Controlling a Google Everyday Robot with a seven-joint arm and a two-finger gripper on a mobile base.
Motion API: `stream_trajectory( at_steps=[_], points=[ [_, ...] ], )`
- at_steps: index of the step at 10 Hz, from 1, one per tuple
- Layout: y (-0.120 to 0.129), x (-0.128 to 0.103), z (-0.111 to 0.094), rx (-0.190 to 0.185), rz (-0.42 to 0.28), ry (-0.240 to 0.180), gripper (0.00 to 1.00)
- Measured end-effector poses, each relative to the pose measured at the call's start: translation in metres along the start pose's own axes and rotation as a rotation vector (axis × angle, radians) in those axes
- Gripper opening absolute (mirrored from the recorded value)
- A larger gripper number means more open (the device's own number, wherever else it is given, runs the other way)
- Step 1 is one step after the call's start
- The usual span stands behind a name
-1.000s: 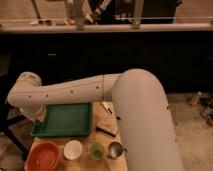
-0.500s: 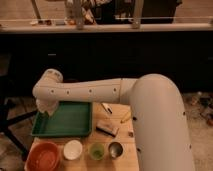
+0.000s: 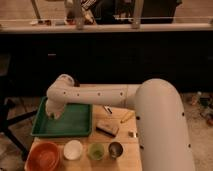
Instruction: Place pepper in tray
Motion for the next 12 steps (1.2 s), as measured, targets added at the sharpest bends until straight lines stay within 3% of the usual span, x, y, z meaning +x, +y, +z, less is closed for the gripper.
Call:
stream_trajectory(
  at_steps=[2,12],
  points=[
    [0.0083,0.0062,0.0001,-0.006,0.030,-0.009,0.04],
    [0.0069,0.0049,0.0004,-0.005,0.028,-0.010,0.03]
  ],
)
